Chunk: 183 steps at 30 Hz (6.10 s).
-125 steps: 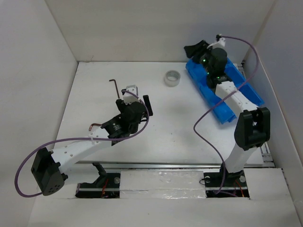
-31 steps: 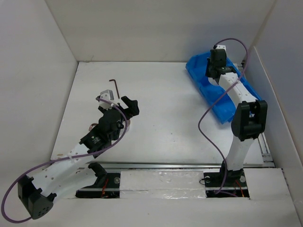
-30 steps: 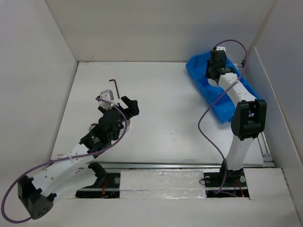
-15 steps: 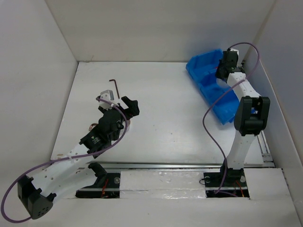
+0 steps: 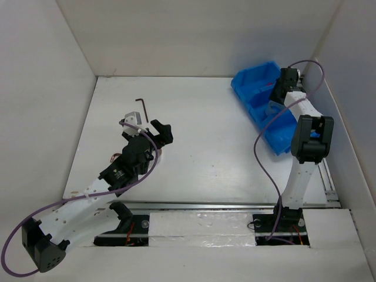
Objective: Sort the tools into containers
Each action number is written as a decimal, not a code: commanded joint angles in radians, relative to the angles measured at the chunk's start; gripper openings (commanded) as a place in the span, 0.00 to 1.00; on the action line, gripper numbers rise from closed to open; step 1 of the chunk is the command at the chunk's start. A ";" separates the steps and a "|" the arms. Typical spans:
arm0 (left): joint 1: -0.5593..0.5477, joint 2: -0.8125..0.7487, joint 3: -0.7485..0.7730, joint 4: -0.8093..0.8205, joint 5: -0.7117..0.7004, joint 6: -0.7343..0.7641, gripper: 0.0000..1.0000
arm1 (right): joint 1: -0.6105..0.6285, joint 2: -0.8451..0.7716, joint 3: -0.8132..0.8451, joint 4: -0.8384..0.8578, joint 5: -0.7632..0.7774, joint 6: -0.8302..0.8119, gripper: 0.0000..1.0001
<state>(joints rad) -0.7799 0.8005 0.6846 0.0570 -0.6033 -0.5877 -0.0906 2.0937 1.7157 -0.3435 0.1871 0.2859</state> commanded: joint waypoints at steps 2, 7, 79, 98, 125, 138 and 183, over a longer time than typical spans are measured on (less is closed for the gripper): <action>-0.005 -0.018 -0.003 0.037 -0.012 0.011 0.89 | -0.006 0.012 0.076 0.028 0.008 0.012 0.37; -0.005 -0.023 -0.007 0.037 -0.015 0.009 0.89 | -0.006 0.032 0.128 -0.022 0.018 0.016 0.41; 0.352 0.460 -0.025 -0.217 0.076 -0.118 0.52 | 0.603 -0.814 -0.996 0.796 -0.445 0.131 0.48; 0.320 0.560 0.061 -0.275 0.034 -0.130 0.00 | 0.522 -0.842 -1.032 0.831 -0.488 0.157 0.48; -0.081 0.523 0.263 -0.444 -0.256 -0.336 0.00 | 1.009 -0.566 -0.731 0.634 -0.065 0.140 0.53; -0.163 0.595 0.314 -0.470 -0.334 -0.408 0.00 | 1.020 -0.331 -0.579 0.485 0.144 0.214 0.37; -0.180 0.321 0.115 -0.048 0.244 0.101 0.99 | 0.089 -0.033 0.244 -0.167 0.024 -0.122 0.00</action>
<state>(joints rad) -0.9367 1.1809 0.8162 -0.0380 -0.3393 -0.5045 0.0013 2.1082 1.9881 -0.5423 0.1486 0.2031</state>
